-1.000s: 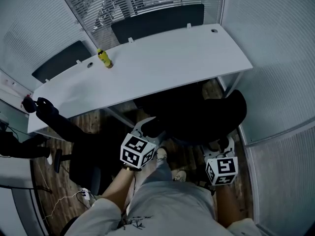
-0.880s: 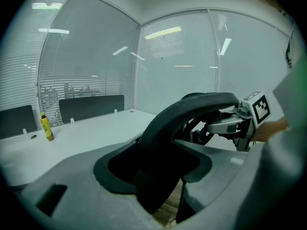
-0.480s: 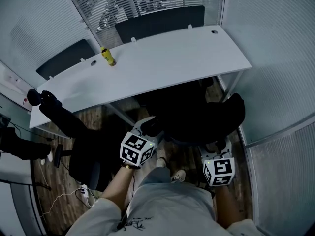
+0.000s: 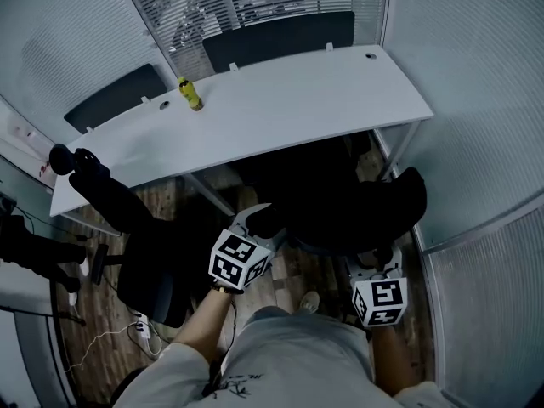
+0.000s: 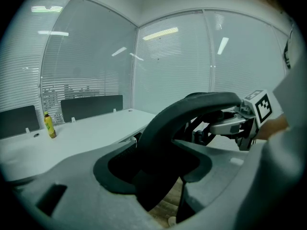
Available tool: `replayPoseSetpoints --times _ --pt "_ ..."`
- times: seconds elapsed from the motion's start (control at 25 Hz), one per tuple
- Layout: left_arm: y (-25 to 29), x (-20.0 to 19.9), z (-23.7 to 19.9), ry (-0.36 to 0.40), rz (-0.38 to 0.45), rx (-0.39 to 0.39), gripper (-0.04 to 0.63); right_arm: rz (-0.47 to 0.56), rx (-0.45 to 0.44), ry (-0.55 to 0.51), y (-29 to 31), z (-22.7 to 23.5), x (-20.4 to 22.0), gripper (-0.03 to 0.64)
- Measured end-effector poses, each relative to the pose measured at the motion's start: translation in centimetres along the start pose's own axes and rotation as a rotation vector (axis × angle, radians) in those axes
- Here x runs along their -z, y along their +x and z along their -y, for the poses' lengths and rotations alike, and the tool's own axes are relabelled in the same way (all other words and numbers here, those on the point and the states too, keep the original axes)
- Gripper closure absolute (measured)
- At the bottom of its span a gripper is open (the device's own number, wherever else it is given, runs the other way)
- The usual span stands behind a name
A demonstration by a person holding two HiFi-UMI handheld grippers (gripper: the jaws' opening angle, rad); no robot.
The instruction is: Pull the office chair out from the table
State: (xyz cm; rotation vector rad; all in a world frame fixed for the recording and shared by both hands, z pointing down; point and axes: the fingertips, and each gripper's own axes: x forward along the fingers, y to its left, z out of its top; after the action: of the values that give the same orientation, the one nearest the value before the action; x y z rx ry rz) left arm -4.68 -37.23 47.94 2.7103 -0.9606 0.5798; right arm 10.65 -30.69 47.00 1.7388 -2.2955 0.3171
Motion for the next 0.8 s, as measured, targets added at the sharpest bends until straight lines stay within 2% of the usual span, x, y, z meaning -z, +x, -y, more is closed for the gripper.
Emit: replayPoseSetpoints --times 0.8 --pt "-6.0 3.0 8.6 0.009 -0.011 0.033 0.370 -0.008 0.027 0.009 -10.3 -2.8 3.1 0.328"
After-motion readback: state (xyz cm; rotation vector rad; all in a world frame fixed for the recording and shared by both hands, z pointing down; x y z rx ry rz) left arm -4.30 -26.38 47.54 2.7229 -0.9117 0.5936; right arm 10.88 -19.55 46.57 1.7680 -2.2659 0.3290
